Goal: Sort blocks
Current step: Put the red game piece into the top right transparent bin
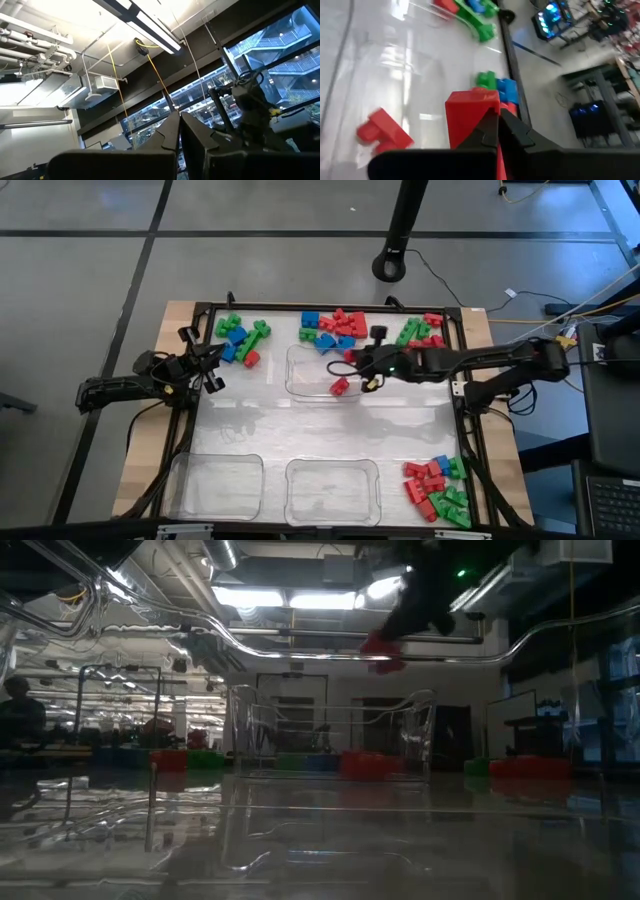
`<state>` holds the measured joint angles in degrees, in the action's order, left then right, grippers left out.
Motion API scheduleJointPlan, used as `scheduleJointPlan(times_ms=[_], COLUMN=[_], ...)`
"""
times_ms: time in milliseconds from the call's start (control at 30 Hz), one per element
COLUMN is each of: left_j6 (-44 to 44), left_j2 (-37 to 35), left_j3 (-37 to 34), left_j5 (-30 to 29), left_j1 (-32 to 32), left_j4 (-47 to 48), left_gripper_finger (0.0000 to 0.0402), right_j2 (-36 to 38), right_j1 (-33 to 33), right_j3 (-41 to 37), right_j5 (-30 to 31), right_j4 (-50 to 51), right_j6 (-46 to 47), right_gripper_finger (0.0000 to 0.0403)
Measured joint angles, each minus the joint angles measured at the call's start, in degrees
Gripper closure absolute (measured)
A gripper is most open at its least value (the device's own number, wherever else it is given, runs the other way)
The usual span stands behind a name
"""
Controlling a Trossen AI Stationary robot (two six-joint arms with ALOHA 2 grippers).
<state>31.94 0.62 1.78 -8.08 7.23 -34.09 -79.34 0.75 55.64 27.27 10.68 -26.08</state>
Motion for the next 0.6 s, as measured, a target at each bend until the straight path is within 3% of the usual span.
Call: scheduleJointPlan(times_ms=[333,600], left_j6=[0.00,0.00], left_j2=[0.00,0.00], left_j3=[0.02,0.02], left_j5=[0.02,0.02], left_j1=[0.02,-0.01], left_j4=[0.03,-0.01], left_gripper_finger=[0.0396,0.0396], right_j2=[-11.37,-13.39], right_j1=[0.00,0.00], right_j3=[-0.02,-0.02], right_j5=[-2.94,-3.64], right_j4=[-6.21,-7.67], right_j6=[0.14,1.34], right_gripper_finger=[0.0381,0.0337])
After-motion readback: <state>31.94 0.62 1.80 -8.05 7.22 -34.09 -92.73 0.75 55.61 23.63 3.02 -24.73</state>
